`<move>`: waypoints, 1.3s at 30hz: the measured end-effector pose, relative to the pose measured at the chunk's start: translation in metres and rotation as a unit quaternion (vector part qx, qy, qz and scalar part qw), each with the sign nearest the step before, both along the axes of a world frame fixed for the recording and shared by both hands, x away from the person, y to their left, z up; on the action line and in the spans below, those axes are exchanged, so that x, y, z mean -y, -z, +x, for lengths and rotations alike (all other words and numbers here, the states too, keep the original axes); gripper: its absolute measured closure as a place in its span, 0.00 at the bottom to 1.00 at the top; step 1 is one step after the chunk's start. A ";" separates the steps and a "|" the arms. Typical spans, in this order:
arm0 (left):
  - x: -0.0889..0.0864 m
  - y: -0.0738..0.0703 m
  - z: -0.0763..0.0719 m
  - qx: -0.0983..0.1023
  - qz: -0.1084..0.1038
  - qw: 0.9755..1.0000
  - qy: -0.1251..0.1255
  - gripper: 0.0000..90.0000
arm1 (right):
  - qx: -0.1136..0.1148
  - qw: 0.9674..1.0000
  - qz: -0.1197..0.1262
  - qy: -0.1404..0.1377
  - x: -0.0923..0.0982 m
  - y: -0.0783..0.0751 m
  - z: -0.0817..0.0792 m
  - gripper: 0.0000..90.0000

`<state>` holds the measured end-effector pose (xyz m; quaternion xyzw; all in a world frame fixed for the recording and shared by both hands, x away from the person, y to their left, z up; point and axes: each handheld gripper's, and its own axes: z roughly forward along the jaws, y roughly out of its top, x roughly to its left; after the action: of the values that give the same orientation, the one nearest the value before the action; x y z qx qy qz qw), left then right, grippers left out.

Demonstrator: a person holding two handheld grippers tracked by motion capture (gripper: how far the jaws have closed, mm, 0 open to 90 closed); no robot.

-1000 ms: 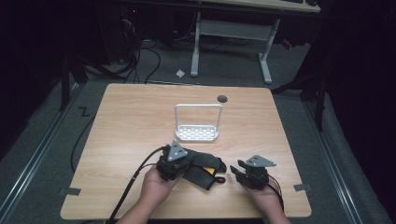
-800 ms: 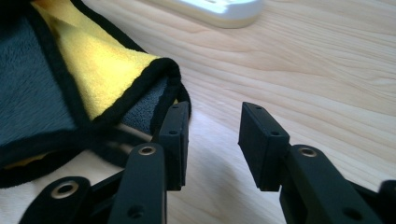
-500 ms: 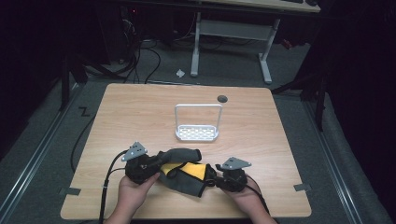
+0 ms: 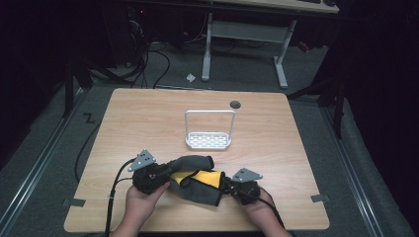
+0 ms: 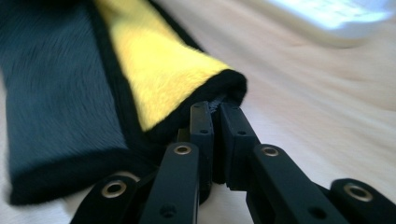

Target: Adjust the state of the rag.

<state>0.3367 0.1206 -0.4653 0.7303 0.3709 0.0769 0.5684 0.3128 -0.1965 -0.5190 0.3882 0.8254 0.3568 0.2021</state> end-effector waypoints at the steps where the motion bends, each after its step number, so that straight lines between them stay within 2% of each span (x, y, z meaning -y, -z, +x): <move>1: 0.001 0.001 0.000 -0.001 -0.002 1.000 0.001 0.89 | 0.014 1.000 0.010 0.026 0.016 -0.007 0.005 0.95; 3: 0.003 0.004 0.000 0.000 0.003 1.000 0.003 0.89 | 0.019 0.999 0.008 0.035 0.022 -0.008 0.007 0.95; 6: 0.006 0.015 0.001 -0.011 0.016 1.000 0.012 0.88 | 0.030 0.997 -0.006 0.074 0.045 -0.010 0.013 0.95; 9: 0.008 0.030 -0.001 -0.028 0.044 0.998 0.022 0.87 | 0.017 0.995 -0.019 0.097 0.062 -0.004 0.020 0.95; 12: 0.006 0.047 -0.005 -0.049 0.065 0.996 0.027 0.85 | -0.002 0.994 -0.026 0.103 0.069 0.005 0.025 0.95; 15: 0.001 0.056 -0.010 -0.069 0.067 0.995 0.024 0.81 | 0.005 0.994 -0.035 0.102 0.067 0.006 0.025 0.94; 17: -0.004 0.056 -0.014 -0.074 0.070 0.995 0.014 0.74 | 0.008 0.994 -0.041 0.102 0.066 0.006 0.024 0.94; 20: -0.017 0.054 -0.022 -0.075 0.077 0.994 -0.001 0.65 | 0.007 0.994 -0.035 0.100 0.068 0.006 0.024 0.94; 23: -0.027 0.052 -0.030 -0.075 0.080 0.994 -0.012 0.59 | 0.009 0.995 -0.036 0.097 0.068 0.007 0.024 0.93; 25: -0.034 0.049 -0.035 -0.069 0.087 0.994 -0.021 0.58 | 0.009 0.995 -0.035 0.096 0.068 0.007 0.024 0.93; 29: -0.047 0.047 -0.046 -0.075 0.097 0.991 -0.048 0.57 | 0.007 0.995 -0.032 0.099 0.068 0.007 0.023 0.93; 33: -0.071 0.050 -0.059 -0.081 0.103 0.989 -0.064 0.56 | 0.007 0.995 -0.033 0.095 0.068 0.007 0.023 0.92; 35: -0.083 0.051 -0.063 -0.083 0.101 0.989 -0.073 0.55 | 0.007 0.995 -0.032 0.094 0.068 0.007 0.023 0.92; 39: -0.108 0.051 -0.071 -0.083 0.094 0.986 -0.113 0.56 | 0.006 0.995 -0.031 0.094 0.068 0.007 0.022 0.92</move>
<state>0.2653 0.2289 -0.5160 0.7379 0.4880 0.1138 0.4522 0.3353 -0.2649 -0.5258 0.4553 0.7947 0.3126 0.2517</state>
